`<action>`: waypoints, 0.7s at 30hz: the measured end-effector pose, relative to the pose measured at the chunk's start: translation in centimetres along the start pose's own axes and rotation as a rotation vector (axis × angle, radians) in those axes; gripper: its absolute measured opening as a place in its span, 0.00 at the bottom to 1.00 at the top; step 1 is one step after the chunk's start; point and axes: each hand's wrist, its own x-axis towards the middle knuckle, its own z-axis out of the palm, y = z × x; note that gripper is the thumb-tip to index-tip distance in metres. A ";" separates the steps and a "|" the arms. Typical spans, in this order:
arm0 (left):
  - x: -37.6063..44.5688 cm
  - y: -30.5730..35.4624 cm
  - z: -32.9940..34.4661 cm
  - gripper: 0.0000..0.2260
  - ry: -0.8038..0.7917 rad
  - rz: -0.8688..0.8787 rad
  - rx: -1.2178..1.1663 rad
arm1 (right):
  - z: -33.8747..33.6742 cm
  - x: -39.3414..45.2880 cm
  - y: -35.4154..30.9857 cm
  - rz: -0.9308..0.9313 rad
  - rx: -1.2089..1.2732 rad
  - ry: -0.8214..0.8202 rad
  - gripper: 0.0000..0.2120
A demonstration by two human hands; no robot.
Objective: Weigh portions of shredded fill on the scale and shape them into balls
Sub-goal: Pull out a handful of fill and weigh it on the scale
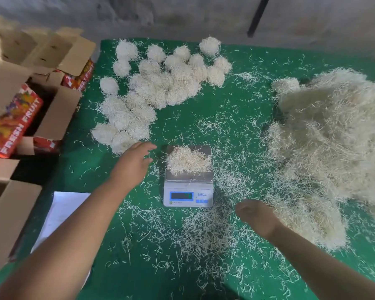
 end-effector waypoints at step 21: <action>5.9 4.6 6.0 0.57 -0.272 -0.059 0.083 | 0.8 -5.2 7.4 0.114 0.021 0.107 0.05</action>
